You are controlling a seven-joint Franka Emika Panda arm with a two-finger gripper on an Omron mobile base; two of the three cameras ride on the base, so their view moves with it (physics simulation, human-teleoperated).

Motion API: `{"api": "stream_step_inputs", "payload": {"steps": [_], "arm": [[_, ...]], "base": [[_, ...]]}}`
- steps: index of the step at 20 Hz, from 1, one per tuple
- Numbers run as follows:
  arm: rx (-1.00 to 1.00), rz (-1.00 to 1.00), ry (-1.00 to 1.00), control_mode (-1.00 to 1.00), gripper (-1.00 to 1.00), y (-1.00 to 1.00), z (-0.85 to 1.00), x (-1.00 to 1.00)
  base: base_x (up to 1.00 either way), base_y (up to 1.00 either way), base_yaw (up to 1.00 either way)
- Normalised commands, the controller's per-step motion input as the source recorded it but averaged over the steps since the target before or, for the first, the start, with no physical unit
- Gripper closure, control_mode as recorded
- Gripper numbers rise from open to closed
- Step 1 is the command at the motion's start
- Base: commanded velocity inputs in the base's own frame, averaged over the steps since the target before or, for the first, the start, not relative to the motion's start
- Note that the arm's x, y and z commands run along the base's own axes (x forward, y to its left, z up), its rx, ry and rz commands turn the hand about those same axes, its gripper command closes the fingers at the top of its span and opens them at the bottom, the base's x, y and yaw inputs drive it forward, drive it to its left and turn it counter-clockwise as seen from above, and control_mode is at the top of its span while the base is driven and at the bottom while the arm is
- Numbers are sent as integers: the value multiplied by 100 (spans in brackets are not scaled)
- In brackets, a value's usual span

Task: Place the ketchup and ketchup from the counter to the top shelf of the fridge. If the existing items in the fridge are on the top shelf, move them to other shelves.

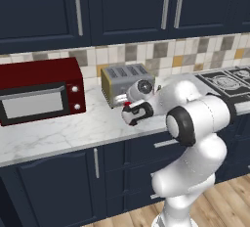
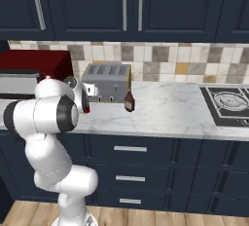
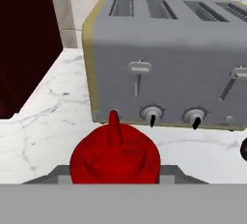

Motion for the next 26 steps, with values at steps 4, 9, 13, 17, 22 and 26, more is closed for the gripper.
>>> {"api": "stream_step_inputs", "payload": {"steps": [4, 9, 13, 17, 22, 26], "arm": [[8, 0, -23, -100, 100, -18, 100, -100], [8, 0, -13, -100, 100, -11, 100, -100], [7, 0, -4, -100, 100, -8, 100, -100], [6, -1, 0, -100, 100, -13, 100, -100], [1, -3, 11, -100, 100, -9, 100, -100], [0, -4, 16, -100, 100, -8, 99, -100]], "base": [[0, 0, 0], [0, 0, 0], [0, 0, 0], [0, 0, 0], [0, 0, 0], [0, 0, 0]]}}
